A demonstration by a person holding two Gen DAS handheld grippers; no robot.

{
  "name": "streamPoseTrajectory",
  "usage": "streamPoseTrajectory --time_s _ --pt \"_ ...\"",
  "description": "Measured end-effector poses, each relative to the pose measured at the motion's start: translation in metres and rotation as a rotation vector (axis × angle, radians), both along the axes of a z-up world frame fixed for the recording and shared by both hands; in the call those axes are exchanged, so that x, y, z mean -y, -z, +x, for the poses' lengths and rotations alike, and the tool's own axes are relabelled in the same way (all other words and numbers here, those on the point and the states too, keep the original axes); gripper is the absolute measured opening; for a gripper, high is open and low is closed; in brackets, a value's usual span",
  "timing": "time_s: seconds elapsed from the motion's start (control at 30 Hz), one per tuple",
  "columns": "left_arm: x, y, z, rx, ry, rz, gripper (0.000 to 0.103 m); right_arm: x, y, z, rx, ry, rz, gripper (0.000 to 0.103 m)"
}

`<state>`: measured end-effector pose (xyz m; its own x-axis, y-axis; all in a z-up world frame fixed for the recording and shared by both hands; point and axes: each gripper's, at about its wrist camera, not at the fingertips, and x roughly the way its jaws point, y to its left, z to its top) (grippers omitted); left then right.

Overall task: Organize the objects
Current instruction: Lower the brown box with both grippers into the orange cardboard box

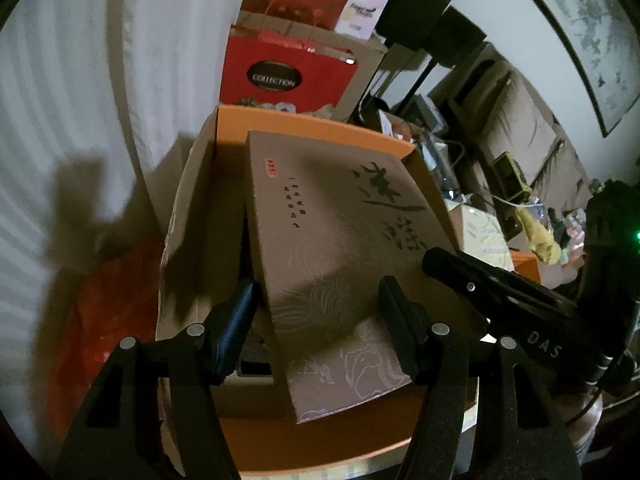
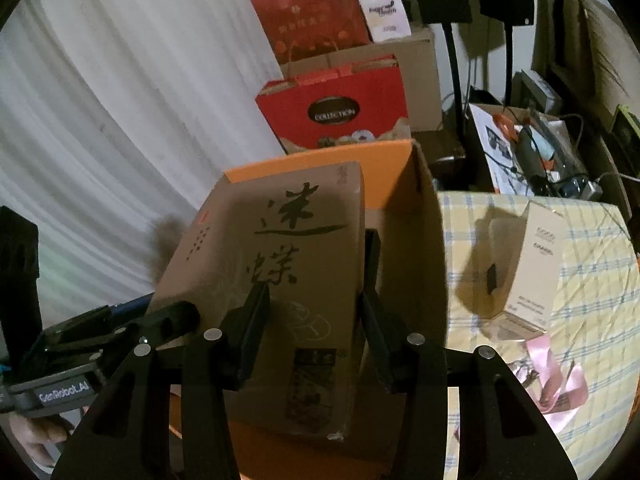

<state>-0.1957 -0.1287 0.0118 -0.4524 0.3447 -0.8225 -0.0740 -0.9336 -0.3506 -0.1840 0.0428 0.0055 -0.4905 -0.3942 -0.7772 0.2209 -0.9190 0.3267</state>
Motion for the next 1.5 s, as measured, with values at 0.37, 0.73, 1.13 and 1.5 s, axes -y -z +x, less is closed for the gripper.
streamPoseTrajectory --time_s 0.37,0.73,1.13,1.5 --pt "0.004 0.039 -0.01 0.081 0.042 -0.004 0.059 0.014 0.032 0.001 0.08 -0.02 0.08 0.048" --pt "-0.003 0.05 -0.014 0.117 0.077 -0.059 0.059 0.022 0.043 0.0 0.104 -0.037 0.158 0.048" --pt "-0.015 0.056 -0.01 0.107 0.091 -0.169 0.058 0.03 0.057 0.003 0.119 -0.061 0.219 0.045" --pt "-0.013 0.052 -0.019 0.087 0.04 -0.135 0.058 0.028 0.056 -0.011 0.099 -0.041 0.217 0.033"
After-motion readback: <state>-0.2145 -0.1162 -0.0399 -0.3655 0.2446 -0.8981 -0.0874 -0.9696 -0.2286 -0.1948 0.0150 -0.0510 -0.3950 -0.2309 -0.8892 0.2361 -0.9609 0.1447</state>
